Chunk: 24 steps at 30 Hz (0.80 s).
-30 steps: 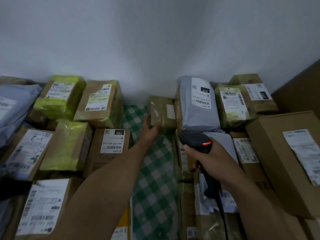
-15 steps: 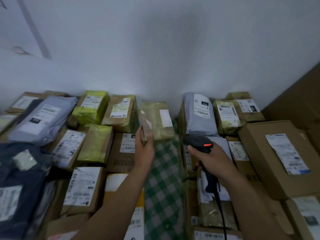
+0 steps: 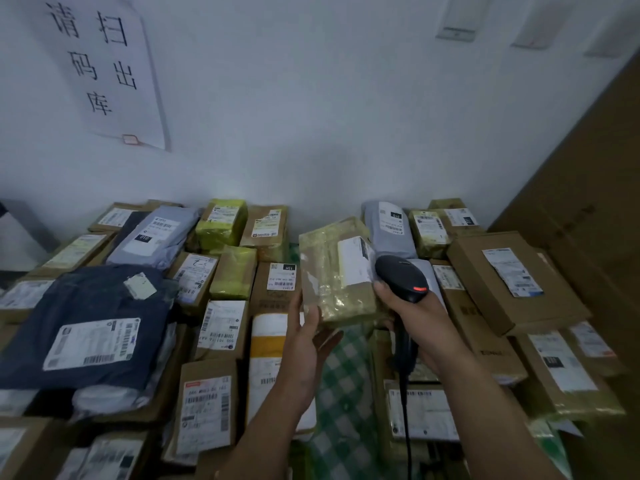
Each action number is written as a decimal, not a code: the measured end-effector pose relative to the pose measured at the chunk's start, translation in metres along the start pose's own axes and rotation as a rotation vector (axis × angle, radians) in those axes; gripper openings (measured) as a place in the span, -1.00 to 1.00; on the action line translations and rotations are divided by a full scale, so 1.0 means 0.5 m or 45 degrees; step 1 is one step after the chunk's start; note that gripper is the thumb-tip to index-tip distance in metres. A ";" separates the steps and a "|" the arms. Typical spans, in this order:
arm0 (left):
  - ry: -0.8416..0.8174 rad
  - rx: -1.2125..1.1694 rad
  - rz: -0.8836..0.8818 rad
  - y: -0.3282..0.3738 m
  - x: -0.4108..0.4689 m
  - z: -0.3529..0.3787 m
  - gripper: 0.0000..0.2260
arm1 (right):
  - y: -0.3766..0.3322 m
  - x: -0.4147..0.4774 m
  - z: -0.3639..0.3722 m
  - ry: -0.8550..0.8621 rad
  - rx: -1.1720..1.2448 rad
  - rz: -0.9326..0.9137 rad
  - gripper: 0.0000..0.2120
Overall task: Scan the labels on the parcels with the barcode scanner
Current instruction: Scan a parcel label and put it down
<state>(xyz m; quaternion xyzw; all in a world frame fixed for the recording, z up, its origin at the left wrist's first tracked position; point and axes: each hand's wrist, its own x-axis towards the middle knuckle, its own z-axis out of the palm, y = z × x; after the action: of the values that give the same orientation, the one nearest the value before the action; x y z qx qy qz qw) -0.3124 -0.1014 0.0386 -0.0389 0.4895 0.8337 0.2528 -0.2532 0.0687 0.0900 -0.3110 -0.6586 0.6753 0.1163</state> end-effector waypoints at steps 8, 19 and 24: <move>-0.131 0.371 0.130 0.028 -0.072 -0.004 -0.66 | -0.003 -0.095 0.026 0.125 -0.127 -0.237 -0.43; -0.260 0.317 0.171 0.050 -0.074 -0.037 -0.56 | -0.023 -0.146 0.029 0.021 -0.047 -0.260 -0.61; -0.328 0.378 0.193 0.072 -0.061 -0.038 -0.51 | -0.036 -0.150 0.040 -0.060 -0.070 -0.233 -0.68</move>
<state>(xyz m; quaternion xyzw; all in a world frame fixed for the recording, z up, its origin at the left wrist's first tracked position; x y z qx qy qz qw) -0.3057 -0.1432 0.0668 0.1428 0.5722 0.7670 0.2528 -0.2106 0.0119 0.1263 -0.2368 -0.7050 0.6506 0.1535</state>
